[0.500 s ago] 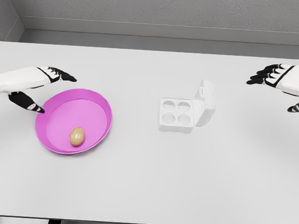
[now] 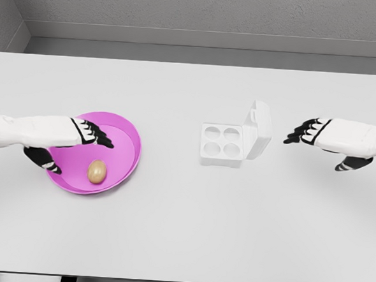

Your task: Pack egg into the box and close the box lid

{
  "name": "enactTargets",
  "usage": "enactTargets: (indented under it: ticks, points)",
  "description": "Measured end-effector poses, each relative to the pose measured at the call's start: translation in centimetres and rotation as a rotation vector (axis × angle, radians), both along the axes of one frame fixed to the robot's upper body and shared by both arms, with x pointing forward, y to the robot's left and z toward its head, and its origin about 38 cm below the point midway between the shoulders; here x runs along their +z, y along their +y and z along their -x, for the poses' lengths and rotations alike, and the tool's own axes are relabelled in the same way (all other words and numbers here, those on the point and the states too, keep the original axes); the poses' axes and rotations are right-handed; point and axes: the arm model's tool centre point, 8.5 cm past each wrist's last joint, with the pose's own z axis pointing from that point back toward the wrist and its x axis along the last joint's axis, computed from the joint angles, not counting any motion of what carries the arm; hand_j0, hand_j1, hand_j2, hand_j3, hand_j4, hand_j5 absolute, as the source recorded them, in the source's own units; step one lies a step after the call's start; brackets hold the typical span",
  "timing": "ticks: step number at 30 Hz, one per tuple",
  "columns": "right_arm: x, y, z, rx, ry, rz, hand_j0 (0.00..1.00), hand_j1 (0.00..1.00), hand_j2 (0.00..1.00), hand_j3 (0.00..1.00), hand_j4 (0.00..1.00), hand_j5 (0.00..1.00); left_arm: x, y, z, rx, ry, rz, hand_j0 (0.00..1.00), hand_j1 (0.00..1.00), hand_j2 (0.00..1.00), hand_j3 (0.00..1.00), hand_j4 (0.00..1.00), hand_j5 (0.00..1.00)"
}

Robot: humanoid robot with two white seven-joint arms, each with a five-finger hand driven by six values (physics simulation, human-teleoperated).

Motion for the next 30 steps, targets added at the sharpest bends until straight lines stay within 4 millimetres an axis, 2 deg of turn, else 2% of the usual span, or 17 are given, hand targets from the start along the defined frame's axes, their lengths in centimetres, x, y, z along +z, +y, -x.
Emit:
enactTargets:
  ticks: [4, 7, 10, 16, 18, 21, 30]
  points:
    - [-0.5, 0.1, -0.2, -0.002, 0.001, 0.013, 1.0, 1.0, 1.0, 1.0, 1.0, 1.0, 0.2, -0.8, 0.0, -0.03, -0.012, -0.019, 1.0, 1.0, 1.0, 1.0, 1.0, 1.0]
    - [-0.9, 0.5, -0.3, 0.003, 0.001, 0.01, 1.0, 1.0, 1.0, 1.0, 1.0, 1.0, -0.2, -1.3, 0.0, -0.039, -0.007, -0.017, 0.9, 0.9, 0.9, 0.9, 0.9, 0.9]
    - [-0.6, 0.6, -1.2, -0.01, -0.015, -0.001, 1.0, 1.0, 1.0, 1.0, 1.0, 1.0, -0.4, -1.6, 0.0, -0.046, -0.006, -0.018, 0.9, 0.9, 0.9, 0.9, 0.9, 0.9]
    - [-1.4, 0.8, -1.8, -0.023, -0.012, -0.001, 1.0, 1.0, 1.0, 1.0, 1.0, 1.0, -1.0, -2.1, 0.1, -0.056, -0.001, -0.023, 0.89, 0.89, 0.89, 0.89, 0.89, 0.89]
    - [-1.5, 0.9, -1.9, -0.024, -0.013, 0.0, 1.0, 1.0, 1.0, 1.0, 1.0, 1.0, -1.1, -2.0, 0.0, -0.057, -0.002, -0.029, 0.89, 0.89, 0.89, 0.89, 0.89, 0.89]
    - [-1.3, 1.0, -2.1, -0.023, -0.021, 0.0, 1.0, 1.0, 1.0, 1.0, 1.0, 1.0, -1.4, -2.0, 0.1, -0.058, 0.0, -0.038, 0.83, 0.83, 0.83, 0.83, 0.83, 0.83]
    - [-1.7, 1.3, -2.1, -0.017, -0.013, -0.003, 1.0, 1.0, 1.0, 1.0, 1.0, 1.0, -2.1, -2.5, 0.1, -0.072, -0.002, -0.059, 0.8, 0.8, 0.8, 0.8, 0.8, 0.8]
